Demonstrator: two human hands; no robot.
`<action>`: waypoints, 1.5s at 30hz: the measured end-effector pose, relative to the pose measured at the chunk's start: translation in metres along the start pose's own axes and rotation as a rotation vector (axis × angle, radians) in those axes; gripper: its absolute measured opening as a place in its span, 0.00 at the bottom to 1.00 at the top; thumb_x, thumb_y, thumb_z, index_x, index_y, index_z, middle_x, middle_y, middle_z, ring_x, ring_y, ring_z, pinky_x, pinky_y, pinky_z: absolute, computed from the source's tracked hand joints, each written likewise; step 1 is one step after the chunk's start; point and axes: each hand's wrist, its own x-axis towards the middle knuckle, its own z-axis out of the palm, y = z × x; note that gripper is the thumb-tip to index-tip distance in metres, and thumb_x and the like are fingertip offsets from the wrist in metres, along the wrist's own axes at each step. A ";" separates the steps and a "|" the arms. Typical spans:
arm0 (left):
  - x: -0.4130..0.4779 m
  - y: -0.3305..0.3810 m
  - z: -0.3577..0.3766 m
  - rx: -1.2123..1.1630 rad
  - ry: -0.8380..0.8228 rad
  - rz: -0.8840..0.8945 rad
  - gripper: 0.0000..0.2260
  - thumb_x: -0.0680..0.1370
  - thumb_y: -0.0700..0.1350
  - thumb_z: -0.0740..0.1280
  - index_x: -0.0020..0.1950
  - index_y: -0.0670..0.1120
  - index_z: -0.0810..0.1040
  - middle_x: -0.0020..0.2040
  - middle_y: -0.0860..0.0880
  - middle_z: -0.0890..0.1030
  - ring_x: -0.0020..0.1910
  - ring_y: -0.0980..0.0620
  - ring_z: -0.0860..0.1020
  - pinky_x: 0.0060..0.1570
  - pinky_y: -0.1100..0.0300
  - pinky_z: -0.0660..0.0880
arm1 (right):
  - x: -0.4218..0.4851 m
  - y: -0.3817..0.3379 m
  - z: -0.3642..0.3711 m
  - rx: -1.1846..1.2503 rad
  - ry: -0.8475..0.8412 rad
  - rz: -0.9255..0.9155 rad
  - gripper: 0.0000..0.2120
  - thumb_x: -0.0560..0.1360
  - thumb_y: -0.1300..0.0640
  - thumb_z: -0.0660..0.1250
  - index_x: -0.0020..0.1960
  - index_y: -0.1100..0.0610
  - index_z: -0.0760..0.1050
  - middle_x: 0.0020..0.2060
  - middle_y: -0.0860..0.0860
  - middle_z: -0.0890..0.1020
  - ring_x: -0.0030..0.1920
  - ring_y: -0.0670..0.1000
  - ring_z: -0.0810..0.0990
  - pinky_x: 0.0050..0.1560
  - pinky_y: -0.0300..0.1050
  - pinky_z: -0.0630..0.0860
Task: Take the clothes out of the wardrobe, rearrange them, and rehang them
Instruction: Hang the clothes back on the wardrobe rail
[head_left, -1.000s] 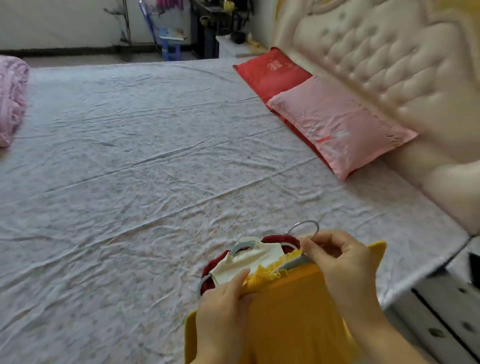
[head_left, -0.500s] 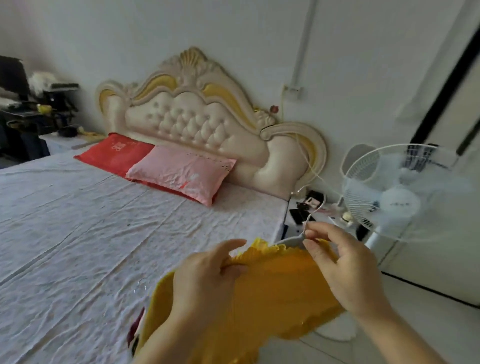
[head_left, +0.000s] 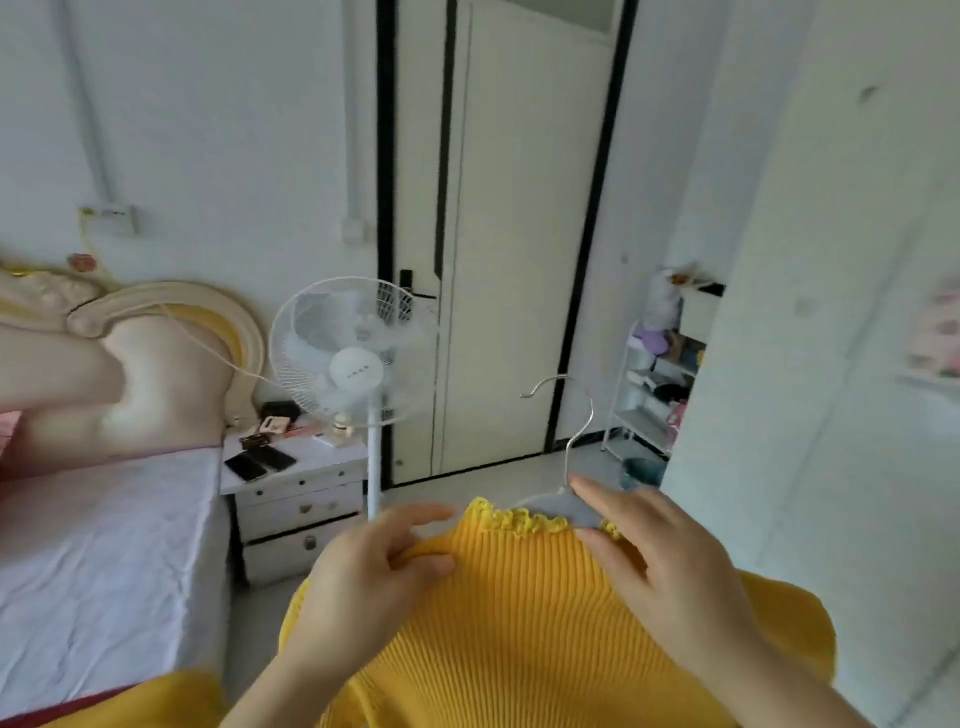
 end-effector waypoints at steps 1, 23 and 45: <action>0.002 0.013 0.021 -0.006 -0.040 0.034 0.16 0.70 0.44 0.73 0.47 0.66 0.76 0.34 0.57 0.80 0.37 0.65 0.76 0.36 0.68 0.70 | -0.015 0.014 -0.017 -0.056 0.004 0.034 0.19 0.76 0.45 0.55 0.66 0.45 0.66 0.40 0.41 0.75 0.36 0.38 0.73 0.33 0.28 0.72; -0.109 0.277 0.292 -0.569 -0.702 0.738 0.15 0.70 0.39 0.73 0.42 0.61 0.81 0.40 0.59 0.81 0.47 0.66 0.76 0.46 0.79 0.66 | -0.297 0.005 -0.306 -0.829 0.212 0.926 0.17 0.73 0.47 0.59 0.61 0.44 0.71 0.40 0.36 0.74 0.37 0.29 0.65 0.24 0.19 0.57; -0.285 0.526 0.550 -0.538 -0.645 0.991 0.19 0.77 0.54 0.62 0.67 0.58 0.67 0.60 0.65 0.64 0.60 0.66 0.60 0.62 0.69 0.56 | -0.497 0.150 -0.566 -1.075 0.326 0.985 0.16 0.75 0.55 0.67 0.63 0.48 0.75 0.43 0.47 0.79 0.37 0.47 0.77 0.32 0.39 0.74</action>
